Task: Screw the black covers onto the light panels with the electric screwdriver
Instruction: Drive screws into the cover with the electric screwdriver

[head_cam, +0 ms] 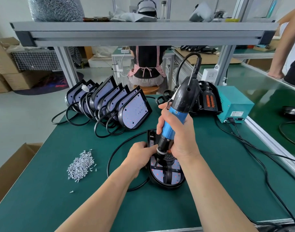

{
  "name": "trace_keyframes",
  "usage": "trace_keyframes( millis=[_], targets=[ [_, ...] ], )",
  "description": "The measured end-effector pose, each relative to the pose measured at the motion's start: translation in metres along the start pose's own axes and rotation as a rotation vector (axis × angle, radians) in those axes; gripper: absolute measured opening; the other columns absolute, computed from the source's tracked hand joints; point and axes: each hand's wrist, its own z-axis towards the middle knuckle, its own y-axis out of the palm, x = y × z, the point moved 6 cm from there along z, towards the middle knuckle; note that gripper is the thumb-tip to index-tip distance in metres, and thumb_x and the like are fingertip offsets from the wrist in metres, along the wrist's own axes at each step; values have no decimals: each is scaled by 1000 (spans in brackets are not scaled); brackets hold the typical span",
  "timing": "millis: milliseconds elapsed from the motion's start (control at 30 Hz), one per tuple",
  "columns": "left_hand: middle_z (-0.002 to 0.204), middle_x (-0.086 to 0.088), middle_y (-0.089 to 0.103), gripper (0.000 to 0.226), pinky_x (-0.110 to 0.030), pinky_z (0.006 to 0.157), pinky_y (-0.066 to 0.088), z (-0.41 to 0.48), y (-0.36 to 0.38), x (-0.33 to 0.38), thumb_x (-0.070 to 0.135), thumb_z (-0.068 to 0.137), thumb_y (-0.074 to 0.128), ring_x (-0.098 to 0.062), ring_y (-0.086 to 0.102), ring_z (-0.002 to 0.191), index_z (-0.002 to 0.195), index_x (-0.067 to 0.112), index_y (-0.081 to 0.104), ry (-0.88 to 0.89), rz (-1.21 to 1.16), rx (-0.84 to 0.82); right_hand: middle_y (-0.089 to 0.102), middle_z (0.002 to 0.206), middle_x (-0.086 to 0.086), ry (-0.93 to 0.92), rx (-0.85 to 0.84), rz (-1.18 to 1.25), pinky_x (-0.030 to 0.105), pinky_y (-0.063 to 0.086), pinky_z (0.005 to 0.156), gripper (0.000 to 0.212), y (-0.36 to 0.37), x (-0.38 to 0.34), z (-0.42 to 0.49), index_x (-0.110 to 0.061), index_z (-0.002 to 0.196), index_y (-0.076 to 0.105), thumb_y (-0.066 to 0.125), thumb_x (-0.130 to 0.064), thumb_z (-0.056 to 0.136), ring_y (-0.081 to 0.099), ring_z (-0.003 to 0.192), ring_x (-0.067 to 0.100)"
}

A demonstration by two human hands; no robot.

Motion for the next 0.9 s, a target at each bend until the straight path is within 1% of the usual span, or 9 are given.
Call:
trace_keyframes(
  millis=[100,267,433,533,600,667,733,800,900],
  targets=[
    [57,3,51,42,-16,38,27,-2,1,1,43,70,77,-9,41,43,68,15,47,-8,2,-18,51,57,8,4,26,19,25,46,57,12,-6,-1,0,-19,87,68,71,-28,80,49,50,20],
    [69,-2,46,65,-25,50,27,-6,-1,5,64,46,75,-17,40,60,75,16,44,-31,21,-16,50,59,9,29,118,62,27,43,55,32,-18,2,2,-9,94,60,73,-32,77,49,49,19],
    [76,-5,49,62,-30,61,31,-7,-1,4,65,55,77,-16,43,67,81,16,48,-42,39,-56,53,61,3,44,182,150,28,42,56,24,-28,-7,13,-11,94,62,70,-30,82,50,51,16],
    [66,1,45,68,-24,48,33,-12,-7,8,78,65,64,-16,42,54,76,12,50,-6,197,-47,55,62,0,44,256,208,22,45,56,21,-45,-12,19,-14,91,63,71,-32,85,50,53,14],
    [61,2,59,69,-20,45,37,-17,-23,14,80,72,55,-13,54,47,79,11,57,32,253,-6,56,66,-2,62,355,259,21,46,58,19,-64,-6,16,-15,91,62,67,-33,93,51,57,11],
    [65,1,69,41,-22,53,44,-20,-53,19,60,84,60,-9,61,50,80,19,64,90,284,57,55,71,-4,109,498,335,21,46,60,23,-87,6,9,-16,91,61,66,-37,96,51,61,10],
    [65,2,68,14,-26,64,48,-22,-92,23,25,87,68,-10,59,56,74,20,68,151,364,75,54,71,-5,156,641,389,23,44,63,29,-108,17,1,-16,89,59,66,-44,95,51,62,11],
    [64,7,65,20,-26,69,47,-26,-127,24,2,82,67,-10,56,61,72,20,70,171,503,15,55,71,-5,183,735,465,24,42,65,33,-125,28,-6,-16,87,59,66,-48,94,52,62,11],
    [64,8,63,30,-23,61,44,-35,-153,13,-7,78,62,-11,52,61,76,21,71,84,690,-158,59,73,-4,219,776,532,25,42,60,34,-141,43,-16,-15,90,59,63,-48,94,58,60,12]
  ],
)
